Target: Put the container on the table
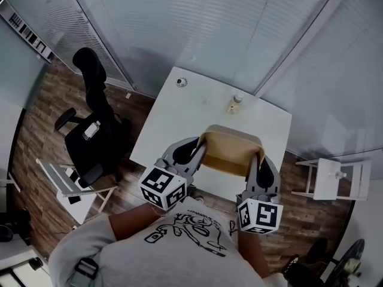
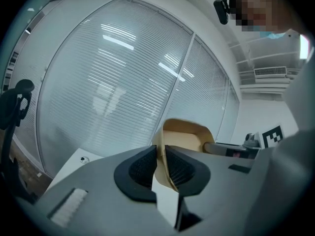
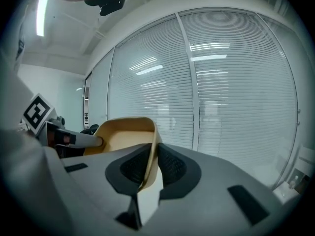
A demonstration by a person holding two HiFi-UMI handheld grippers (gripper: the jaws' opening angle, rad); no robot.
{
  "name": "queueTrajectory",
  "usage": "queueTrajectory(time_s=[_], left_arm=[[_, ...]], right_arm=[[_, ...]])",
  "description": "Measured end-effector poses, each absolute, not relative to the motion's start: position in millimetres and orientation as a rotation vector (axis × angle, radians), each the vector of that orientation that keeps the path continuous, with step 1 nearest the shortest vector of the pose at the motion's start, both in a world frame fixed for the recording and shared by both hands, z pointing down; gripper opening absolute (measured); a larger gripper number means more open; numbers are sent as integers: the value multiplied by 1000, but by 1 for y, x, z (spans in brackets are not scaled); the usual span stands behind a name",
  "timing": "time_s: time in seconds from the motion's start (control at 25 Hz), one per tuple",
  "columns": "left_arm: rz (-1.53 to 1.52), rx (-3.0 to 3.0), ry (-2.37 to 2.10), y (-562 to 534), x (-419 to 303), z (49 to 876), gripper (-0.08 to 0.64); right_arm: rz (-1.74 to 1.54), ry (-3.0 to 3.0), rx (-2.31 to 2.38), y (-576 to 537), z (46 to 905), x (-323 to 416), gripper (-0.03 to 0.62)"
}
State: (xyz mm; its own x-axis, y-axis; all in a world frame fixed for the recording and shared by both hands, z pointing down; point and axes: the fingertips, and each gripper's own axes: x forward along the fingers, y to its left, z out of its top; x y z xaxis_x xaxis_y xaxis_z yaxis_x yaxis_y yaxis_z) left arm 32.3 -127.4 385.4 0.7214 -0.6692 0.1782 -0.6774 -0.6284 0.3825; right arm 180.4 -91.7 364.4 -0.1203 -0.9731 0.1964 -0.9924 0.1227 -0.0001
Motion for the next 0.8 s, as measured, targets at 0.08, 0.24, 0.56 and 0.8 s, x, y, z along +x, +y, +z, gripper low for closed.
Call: queueTrajectory(time_s=[0.08,0.24,0.56,0.8], left_arm=[[30,2497,-1026,-146,26,387,38],[58,2512,-993,-178,19,395,37],[121,2526,-949,-205,25,406,38],[157,2519,-935,-211,34,418,38]], right_arm=[[200,-2227,1977,-109,366,173,28],[234,-2198,1997,-138,376,165,28],[272,-2148,2020,-160,390,170,28],[306,-2118,2012,-165,404,179,28]])
